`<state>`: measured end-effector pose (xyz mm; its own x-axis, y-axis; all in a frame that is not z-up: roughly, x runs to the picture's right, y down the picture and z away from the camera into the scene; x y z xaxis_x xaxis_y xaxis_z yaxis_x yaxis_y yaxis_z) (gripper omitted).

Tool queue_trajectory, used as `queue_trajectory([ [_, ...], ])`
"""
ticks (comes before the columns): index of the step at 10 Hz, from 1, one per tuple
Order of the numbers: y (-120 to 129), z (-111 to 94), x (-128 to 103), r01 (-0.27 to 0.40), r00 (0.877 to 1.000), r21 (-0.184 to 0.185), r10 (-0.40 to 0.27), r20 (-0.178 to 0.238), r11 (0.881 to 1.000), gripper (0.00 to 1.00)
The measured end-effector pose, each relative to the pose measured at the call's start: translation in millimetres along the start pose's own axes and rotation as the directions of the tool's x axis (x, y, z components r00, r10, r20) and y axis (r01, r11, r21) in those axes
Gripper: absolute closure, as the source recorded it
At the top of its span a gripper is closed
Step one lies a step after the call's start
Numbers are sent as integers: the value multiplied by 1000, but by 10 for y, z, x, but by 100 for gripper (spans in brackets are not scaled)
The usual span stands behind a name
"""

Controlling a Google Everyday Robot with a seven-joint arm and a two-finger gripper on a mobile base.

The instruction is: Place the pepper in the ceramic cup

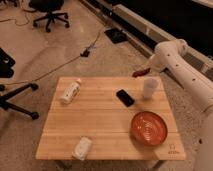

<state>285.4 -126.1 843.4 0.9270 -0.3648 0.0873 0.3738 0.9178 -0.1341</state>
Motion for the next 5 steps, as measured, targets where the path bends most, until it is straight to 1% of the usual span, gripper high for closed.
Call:
queue_trajectory([
  [2,-4,-36,196,-41,999,6,41,-27,999,100],
  [5,32,-73,378,-76,995,6,76,-57,997,100],
])
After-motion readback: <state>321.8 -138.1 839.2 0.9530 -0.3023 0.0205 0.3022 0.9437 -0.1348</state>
